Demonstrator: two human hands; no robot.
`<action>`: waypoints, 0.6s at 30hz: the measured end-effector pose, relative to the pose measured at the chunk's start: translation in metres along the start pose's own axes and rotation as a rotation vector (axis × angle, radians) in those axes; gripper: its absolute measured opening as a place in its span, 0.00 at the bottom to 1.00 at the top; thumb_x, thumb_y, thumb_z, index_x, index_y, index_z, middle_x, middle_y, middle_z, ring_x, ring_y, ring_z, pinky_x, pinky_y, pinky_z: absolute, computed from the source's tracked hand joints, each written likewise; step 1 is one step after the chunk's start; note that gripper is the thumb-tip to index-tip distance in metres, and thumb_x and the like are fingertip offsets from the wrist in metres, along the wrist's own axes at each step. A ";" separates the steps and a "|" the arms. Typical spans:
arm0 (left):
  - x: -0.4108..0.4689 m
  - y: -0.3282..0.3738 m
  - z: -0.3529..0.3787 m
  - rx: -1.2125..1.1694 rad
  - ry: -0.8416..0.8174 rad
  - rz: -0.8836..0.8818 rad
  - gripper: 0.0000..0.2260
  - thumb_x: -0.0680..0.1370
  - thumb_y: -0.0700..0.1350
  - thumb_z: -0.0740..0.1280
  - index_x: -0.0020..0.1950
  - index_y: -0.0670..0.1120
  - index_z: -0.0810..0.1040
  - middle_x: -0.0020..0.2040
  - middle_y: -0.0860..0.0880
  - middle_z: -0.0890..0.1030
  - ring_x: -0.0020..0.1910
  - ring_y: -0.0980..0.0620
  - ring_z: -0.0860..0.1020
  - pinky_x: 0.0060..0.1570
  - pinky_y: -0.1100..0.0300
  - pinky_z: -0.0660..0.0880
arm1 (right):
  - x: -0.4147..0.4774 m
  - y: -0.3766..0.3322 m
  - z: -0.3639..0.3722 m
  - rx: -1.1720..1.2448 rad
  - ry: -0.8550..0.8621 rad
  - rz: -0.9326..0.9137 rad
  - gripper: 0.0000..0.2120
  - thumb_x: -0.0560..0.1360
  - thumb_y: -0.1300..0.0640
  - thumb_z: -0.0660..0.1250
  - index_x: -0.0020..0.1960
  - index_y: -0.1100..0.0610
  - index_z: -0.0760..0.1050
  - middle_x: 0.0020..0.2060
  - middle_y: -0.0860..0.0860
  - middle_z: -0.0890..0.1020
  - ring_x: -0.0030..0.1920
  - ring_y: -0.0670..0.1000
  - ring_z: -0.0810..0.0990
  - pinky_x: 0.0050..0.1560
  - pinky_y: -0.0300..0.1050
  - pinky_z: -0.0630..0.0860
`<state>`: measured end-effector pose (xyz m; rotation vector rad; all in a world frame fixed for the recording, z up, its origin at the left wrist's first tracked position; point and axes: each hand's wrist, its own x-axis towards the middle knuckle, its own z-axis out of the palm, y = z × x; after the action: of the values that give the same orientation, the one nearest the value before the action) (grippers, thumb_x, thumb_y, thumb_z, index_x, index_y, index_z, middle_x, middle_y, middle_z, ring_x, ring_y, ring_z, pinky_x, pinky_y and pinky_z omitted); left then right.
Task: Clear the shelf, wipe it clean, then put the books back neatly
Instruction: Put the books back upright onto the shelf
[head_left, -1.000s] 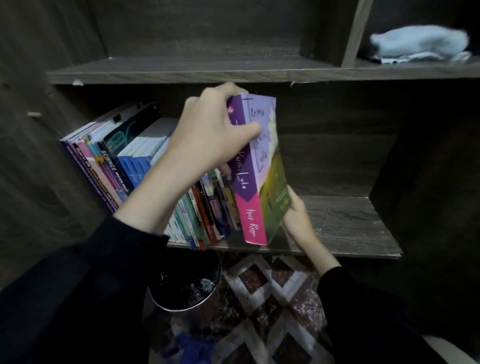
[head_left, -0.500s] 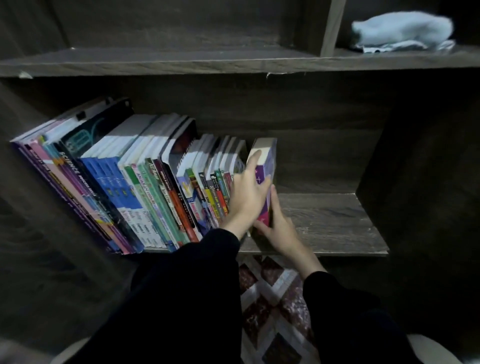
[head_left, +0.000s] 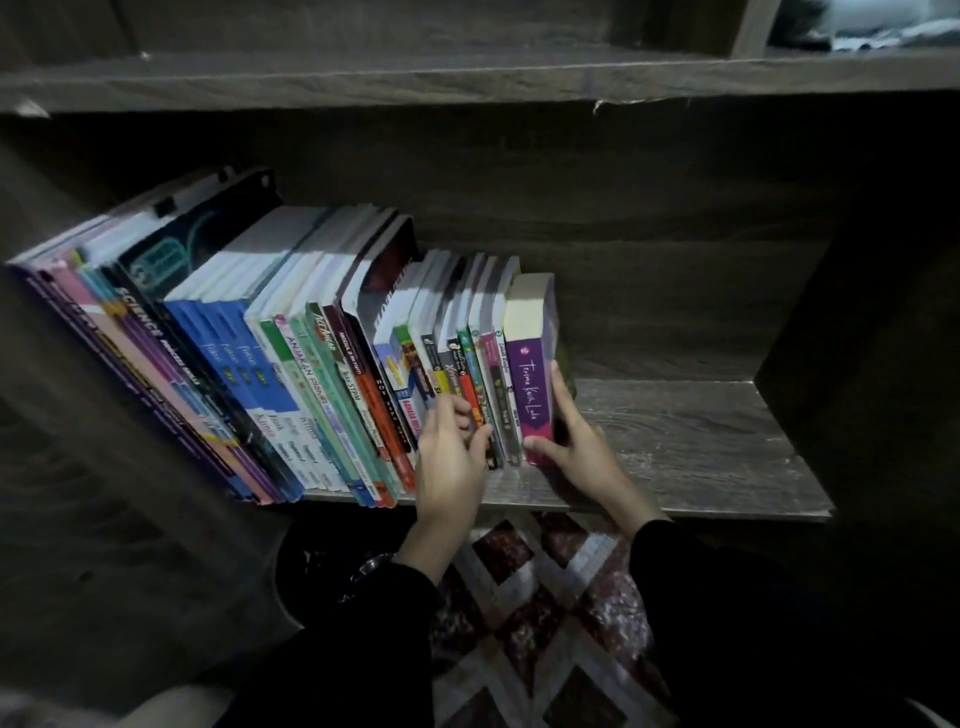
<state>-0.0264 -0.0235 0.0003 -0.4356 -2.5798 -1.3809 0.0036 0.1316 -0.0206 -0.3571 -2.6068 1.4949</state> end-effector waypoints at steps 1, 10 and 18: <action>0.004 -0.003 -0.001 0.045 -0.005 0.005 0.09 0.77 0.43 0.68 0.49 0.46 0.68 0.43 0.50 0.74 0.40 0.53 0.74 0.42 0.58 0.75 | 0.005 0.000 -0.001 -0.007 0.007 0.004 0.46 0.75 0.57 0.69 0.75 0.36 0.39 0.67 0.51 0.74 0.56 0.42 0.74 0.58 0.36 0.66; 0.022 -0.011 -0.012 0.370 0.009 0.062 0.15 0.73 0.59 0.68 0.43 0.48 0.72 0.32 0.54 0.76 0.33 0.50 0.78 0.36 0.56 0.76 | 0.011 -0.002 -0.003 -0.042 -0.066 0.073 0.52 0.74 0.63 0.69 0.72 0.32 0.32 0.65 0.53 0.75 0.57 0.51 0.78 0.63 0.49 0.70; 0.018 -0.008 -0.024 0.231 -0.097 -0.005 0.11 0.76 0.55 0.68 0.47 0.48 0.74 0.38 0.54 0.78 0.39 0.52 0.79 0.38 0.60 0.74 | -0.009 -0.019 0.033 0.092 0.333 0.133 0.41 0.73 0.65 0.67 0.78 0.47 0.50 0.67 0.52 0.72 0.65 0.54 0.72 0.64 0.50 0.69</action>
<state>-0.0461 -0.0448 0.0124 -0.4683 -2.7772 -1.0695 0.0025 0.0921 -0.0210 -0.7142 -2.2864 1.4426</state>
